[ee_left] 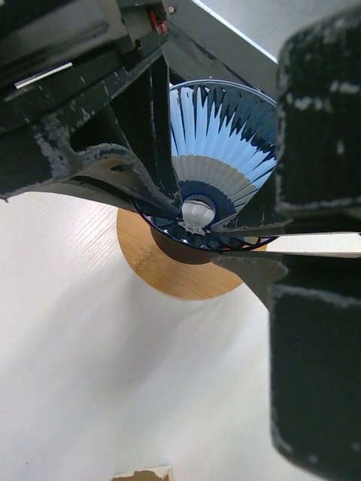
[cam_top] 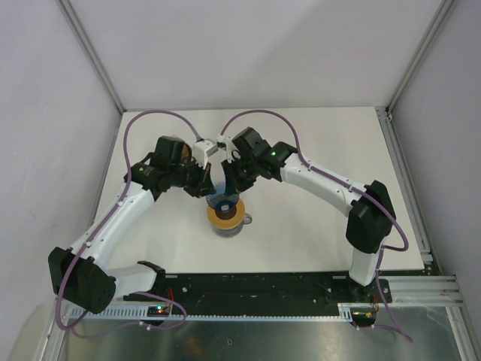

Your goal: Place the coffee filter in the dripper

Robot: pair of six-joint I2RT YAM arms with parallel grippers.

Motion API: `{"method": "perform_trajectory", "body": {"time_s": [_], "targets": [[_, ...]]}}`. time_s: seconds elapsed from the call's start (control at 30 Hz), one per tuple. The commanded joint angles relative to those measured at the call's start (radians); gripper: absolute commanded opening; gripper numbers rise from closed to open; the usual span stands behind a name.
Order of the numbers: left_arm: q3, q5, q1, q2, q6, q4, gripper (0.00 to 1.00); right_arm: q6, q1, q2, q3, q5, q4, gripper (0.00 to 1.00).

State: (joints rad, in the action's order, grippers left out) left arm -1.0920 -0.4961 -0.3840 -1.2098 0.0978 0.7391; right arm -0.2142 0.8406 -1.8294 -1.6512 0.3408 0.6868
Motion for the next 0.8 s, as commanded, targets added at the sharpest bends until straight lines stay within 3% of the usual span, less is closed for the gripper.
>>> {"method": "perform_trajectory", "body": {"time_s": [0.0, 0.77], "targets": [[0.057, 0.009, -0.043, -0.019, 0.117, 0.131, 0.0, 0.026, -0.002, -0.01, 0.011, 0.001, 0.007, 0.0], [0.082, 0.115, -0.1, -0.057, 0.287, 0.187, 0.0, -0.004, 0.003, 0.006, 0.109, -0.01, -0.077, 0.0]]}}
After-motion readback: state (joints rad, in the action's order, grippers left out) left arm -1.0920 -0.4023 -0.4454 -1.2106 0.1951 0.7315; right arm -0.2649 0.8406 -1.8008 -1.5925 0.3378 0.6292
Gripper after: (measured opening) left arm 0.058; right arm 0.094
